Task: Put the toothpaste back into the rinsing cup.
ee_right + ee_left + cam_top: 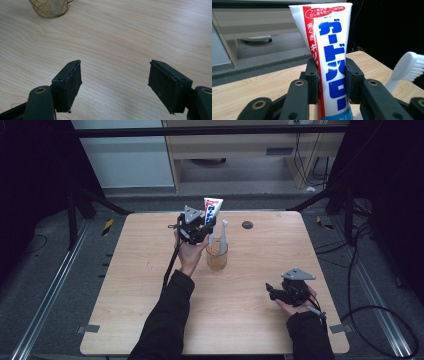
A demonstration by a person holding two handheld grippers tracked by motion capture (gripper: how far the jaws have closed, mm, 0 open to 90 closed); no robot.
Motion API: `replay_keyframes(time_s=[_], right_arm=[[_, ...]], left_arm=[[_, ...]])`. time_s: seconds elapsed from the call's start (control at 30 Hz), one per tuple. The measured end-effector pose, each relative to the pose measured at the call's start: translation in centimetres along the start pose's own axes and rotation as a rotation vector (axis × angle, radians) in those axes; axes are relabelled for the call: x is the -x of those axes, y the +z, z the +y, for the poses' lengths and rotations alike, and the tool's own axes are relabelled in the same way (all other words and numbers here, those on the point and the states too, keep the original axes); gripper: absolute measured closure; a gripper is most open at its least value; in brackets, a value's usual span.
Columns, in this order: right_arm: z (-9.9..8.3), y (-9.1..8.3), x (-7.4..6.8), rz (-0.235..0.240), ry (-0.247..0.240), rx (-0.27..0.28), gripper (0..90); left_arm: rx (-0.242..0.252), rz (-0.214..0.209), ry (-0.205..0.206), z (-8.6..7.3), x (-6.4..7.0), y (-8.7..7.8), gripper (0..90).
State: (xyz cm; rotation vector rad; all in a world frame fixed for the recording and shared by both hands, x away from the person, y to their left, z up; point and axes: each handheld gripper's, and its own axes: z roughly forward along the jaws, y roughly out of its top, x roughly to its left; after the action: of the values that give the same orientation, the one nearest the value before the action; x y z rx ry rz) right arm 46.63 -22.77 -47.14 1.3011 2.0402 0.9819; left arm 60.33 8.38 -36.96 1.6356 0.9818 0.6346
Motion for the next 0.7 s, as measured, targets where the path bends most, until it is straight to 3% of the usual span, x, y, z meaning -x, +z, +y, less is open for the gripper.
replay_keyframes(time_s=[0.7], right_arm=[[-0.1, 0.1, -0.1, 0.004, -0.003, -0.008, 26.6]], left_arm=[[-0.050, -0.021, 0.010, -2.1, 0.4, 2.3, 67.9]])
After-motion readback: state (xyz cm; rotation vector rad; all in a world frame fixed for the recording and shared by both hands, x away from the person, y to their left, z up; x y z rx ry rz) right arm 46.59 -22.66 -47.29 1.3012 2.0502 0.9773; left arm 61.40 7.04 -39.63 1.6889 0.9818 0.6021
